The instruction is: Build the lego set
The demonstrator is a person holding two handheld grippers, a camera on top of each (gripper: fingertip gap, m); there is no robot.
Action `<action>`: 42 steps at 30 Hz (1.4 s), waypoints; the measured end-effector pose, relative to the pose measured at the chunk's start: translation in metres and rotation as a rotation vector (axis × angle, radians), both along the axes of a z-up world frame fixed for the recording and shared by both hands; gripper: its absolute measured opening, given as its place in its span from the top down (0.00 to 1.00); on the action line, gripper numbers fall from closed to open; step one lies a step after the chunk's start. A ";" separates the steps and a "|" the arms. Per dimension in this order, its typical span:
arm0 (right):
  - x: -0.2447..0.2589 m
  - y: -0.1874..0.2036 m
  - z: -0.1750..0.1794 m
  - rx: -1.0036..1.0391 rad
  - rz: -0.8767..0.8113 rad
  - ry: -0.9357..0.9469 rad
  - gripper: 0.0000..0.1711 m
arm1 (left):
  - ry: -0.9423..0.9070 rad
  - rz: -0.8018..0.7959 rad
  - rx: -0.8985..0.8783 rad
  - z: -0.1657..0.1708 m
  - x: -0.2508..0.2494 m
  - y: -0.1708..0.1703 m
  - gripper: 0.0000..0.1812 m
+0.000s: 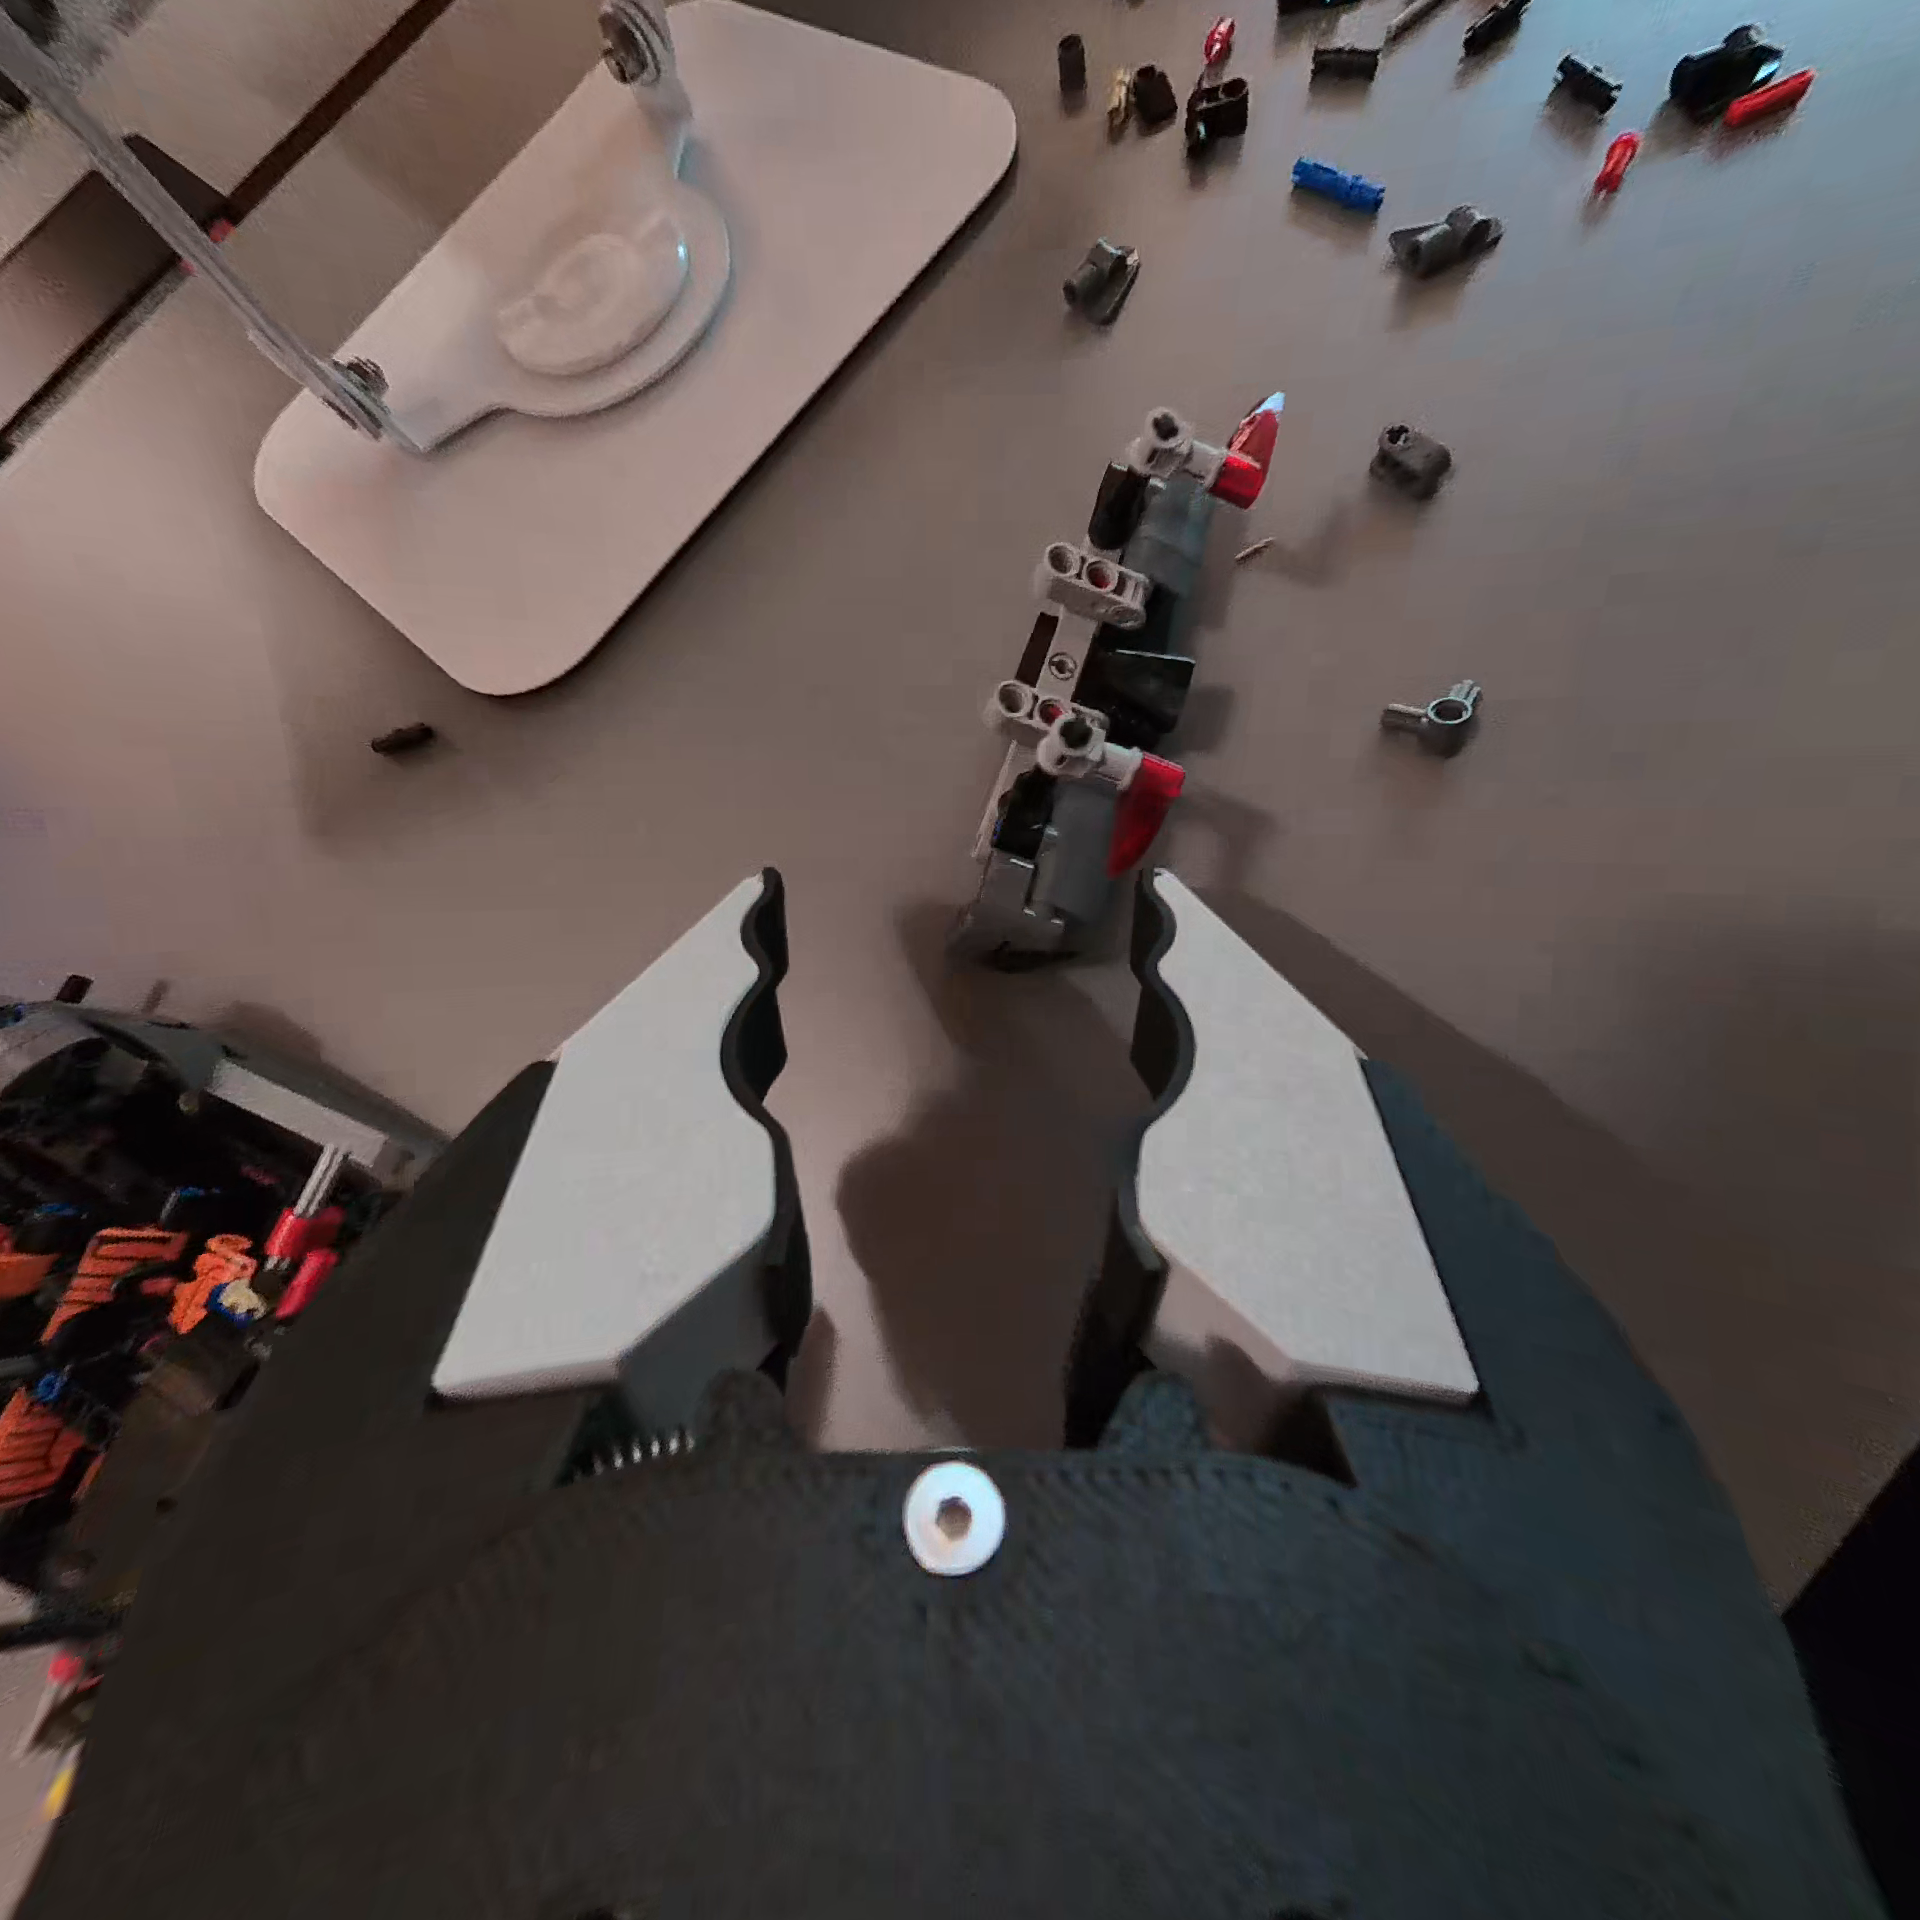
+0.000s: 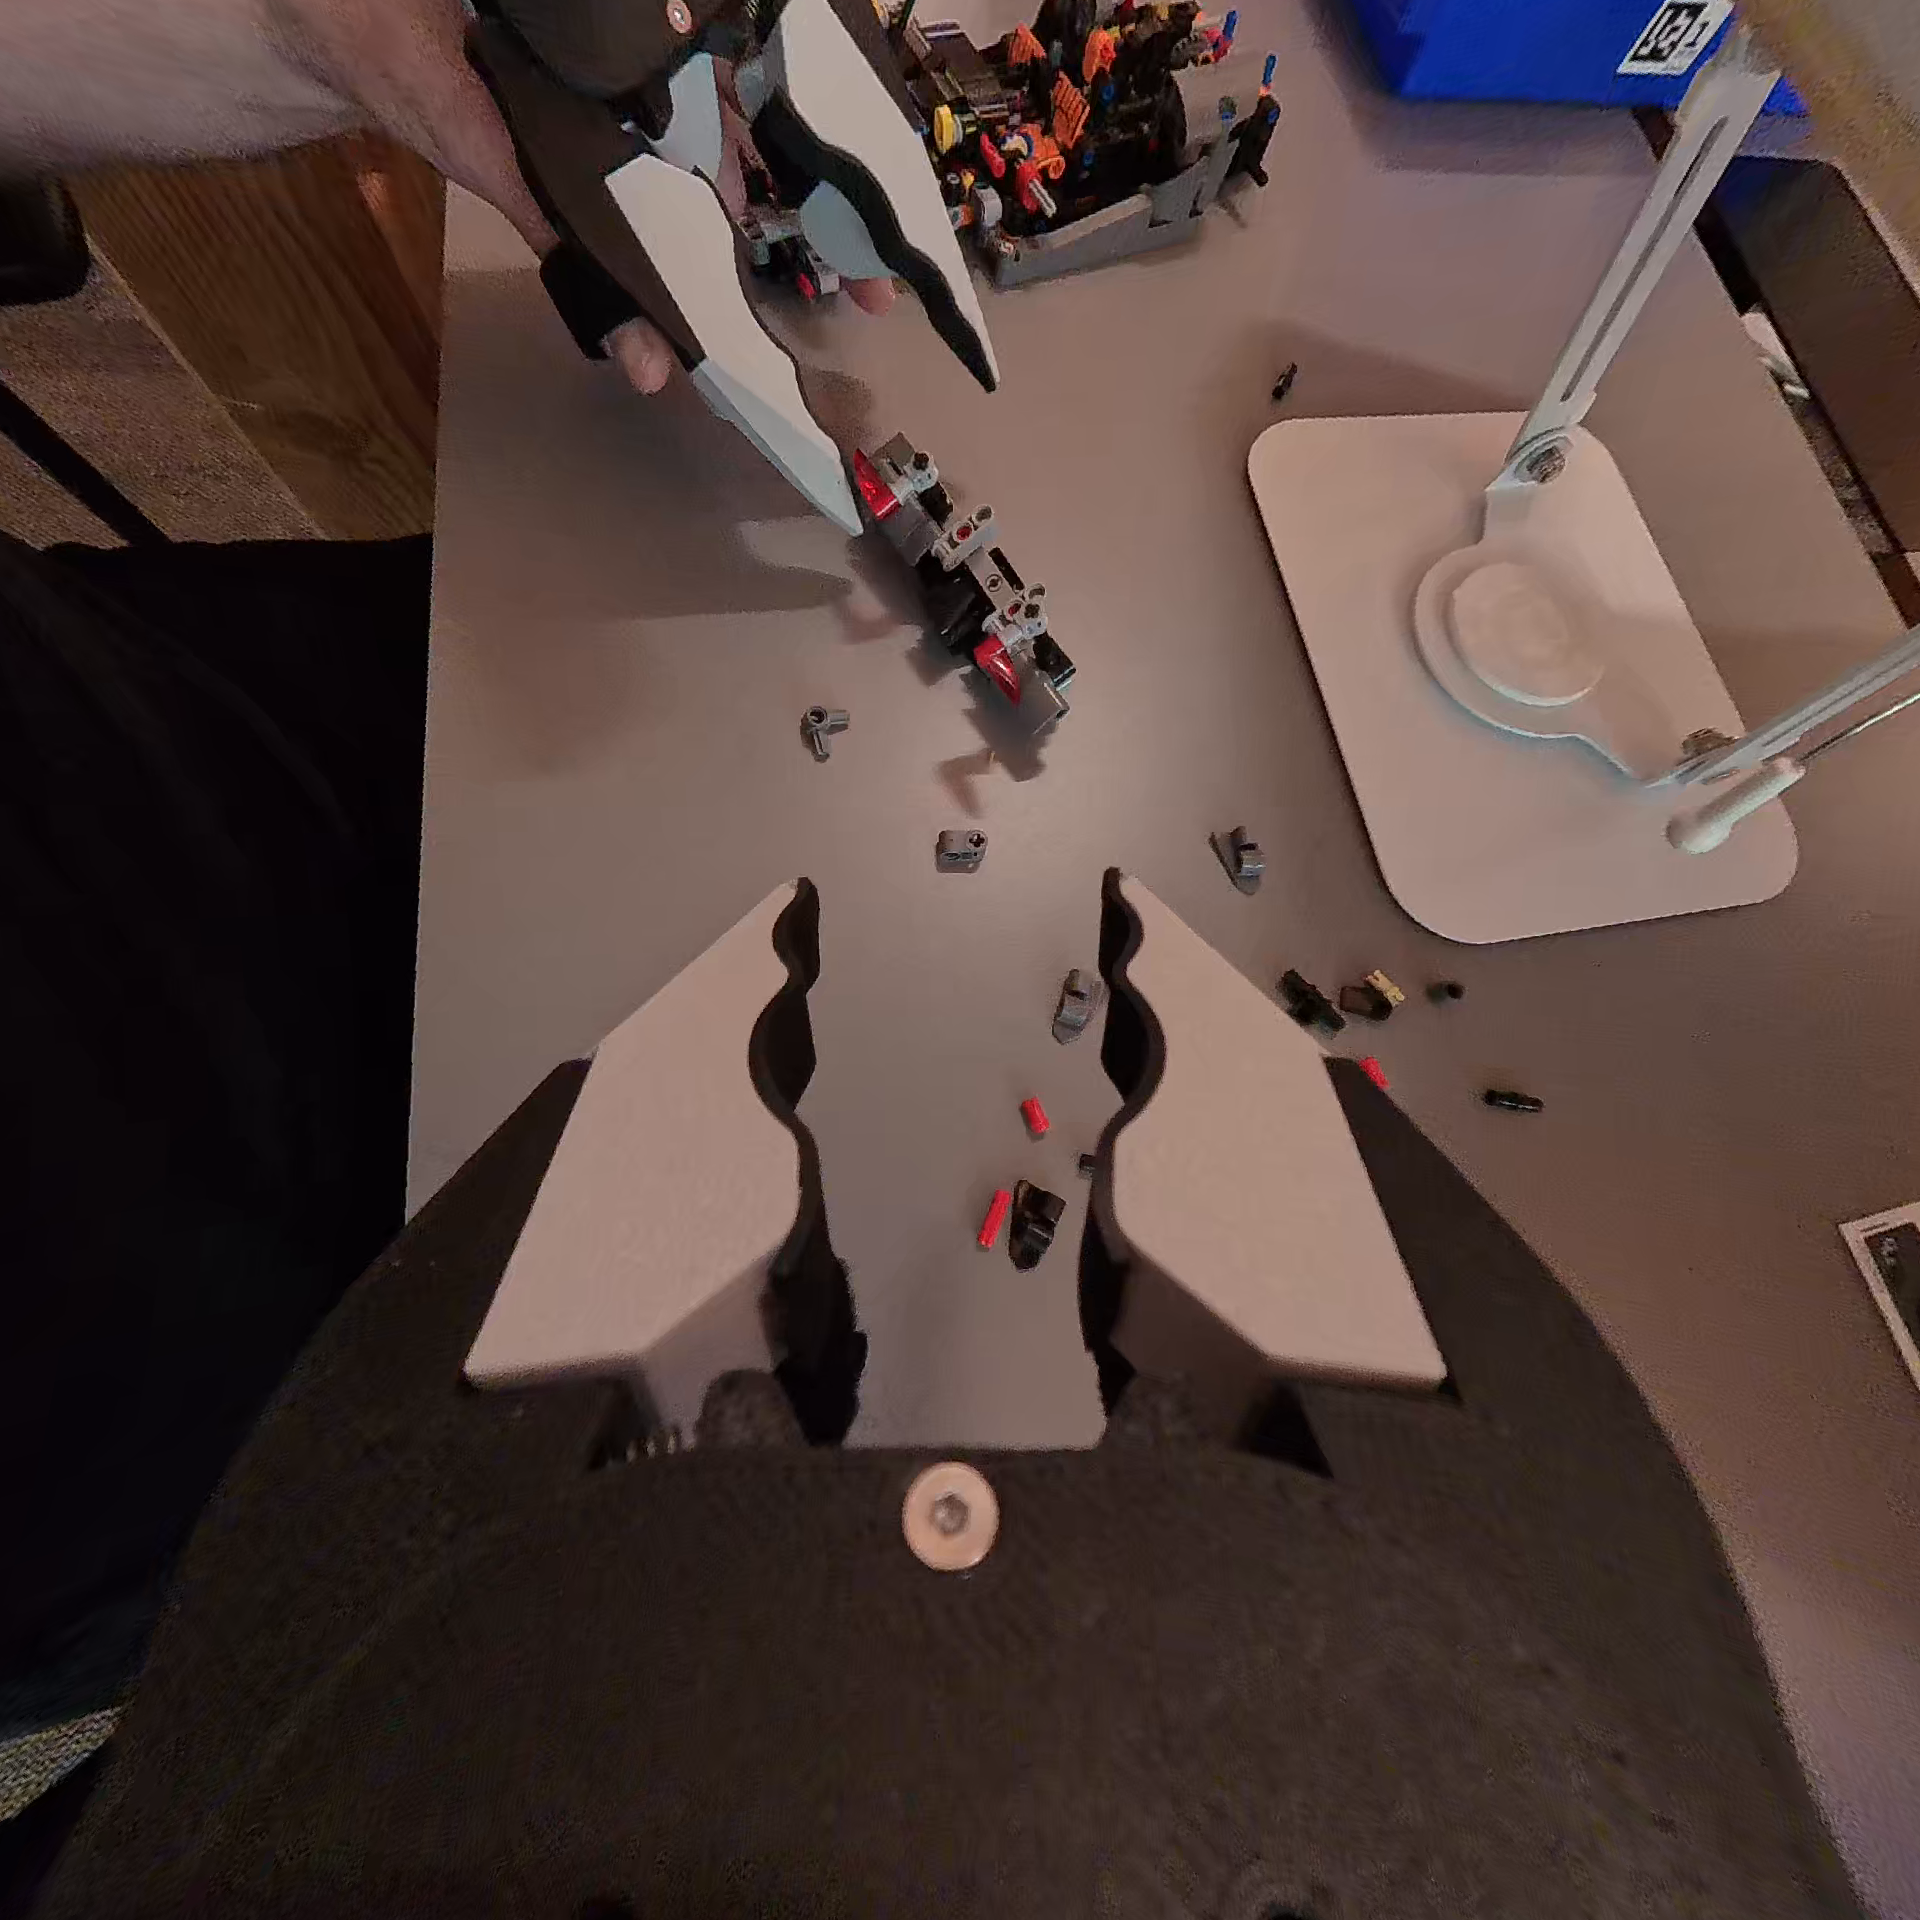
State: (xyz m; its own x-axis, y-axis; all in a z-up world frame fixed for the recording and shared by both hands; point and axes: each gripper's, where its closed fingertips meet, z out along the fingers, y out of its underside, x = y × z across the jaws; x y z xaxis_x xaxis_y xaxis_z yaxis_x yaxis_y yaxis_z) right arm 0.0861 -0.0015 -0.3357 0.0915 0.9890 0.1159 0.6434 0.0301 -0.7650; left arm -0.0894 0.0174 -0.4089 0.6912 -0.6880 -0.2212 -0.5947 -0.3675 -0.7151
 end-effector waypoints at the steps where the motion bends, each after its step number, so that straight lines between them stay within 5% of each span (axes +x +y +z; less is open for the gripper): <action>1: 0.000 0.001 -0.002 -0.005 -0.002 0.002 0.70 | -0.006 -0.006 -0.015 -0.003 0.001 0.000 0.64; 9: 0.009 0.014 -0.010 -0.014 -0.039 0.001 0.72 | 0.009 -0.029 0.007 -0.014 0.011 0.006 0.83; 19: 0.022 0.046 -0.035 0.045 -0.076 -0.113 0.74 | 0.004 0.066 0.026 -0.008 -0.004 0.025 0.85; 24: 0.050 0.064 -0.019 0.019 -0.148 -0.065 0.73 | 0.079 0.131 0.014 -0.013 -0.021 0.034 0.85; 27: 0.089 0.077 -0.011 0.016 -0.247 -0.060 0.72 | 0.083 0.150 -0.005 -0.015 -0.021 0.034 0.83; 33: 0.152 0.073 -0.022 0.019 -0.366 -0.138 0.75 | 0.032 0.151 0.016 0.001 -0.016 0.029 0.61; 42: 0.159 0.062 -0.079 -0.121 -0.408 -0.187 0.69 | 0.038 0.101 0.138 0.030 0.005 -0.004 0.61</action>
State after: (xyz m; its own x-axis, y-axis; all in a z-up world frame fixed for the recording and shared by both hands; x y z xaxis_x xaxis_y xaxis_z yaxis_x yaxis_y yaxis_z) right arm 0.2450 0.0601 -0.4146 0.4648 0.8838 0.0540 0.7113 -0.3364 -0.6171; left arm -0.0848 0.0135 -0.3792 0.7447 -0.5767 -0.3358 -0.5870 -0.3265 -0.7409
